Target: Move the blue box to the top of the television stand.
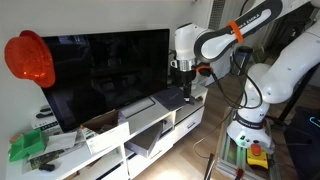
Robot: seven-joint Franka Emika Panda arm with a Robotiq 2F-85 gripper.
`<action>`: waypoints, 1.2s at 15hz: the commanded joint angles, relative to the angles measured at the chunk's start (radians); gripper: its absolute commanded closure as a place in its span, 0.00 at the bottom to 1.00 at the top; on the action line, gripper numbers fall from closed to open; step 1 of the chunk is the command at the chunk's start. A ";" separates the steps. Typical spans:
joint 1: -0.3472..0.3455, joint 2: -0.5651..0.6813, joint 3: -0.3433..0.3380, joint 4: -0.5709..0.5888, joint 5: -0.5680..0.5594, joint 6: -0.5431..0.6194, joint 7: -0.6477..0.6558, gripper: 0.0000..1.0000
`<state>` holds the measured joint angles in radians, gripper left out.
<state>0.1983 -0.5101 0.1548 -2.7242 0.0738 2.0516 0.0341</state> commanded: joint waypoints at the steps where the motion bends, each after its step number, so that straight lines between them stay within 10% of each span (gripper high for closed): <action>1: -0.001 -0.003 0.001 0.002 0.000 -0.004 0.000 0.00; 5: -0.001 -0.004 0.001 0.002 0.000 -0.004 0.000 0.00; 18: -0.009 0.812 0.022 0.111 -0.003 0.851 0.068 0.00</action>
<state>0.1877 0.1072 0.1748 -2.7130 0.0794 2.8107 0.1074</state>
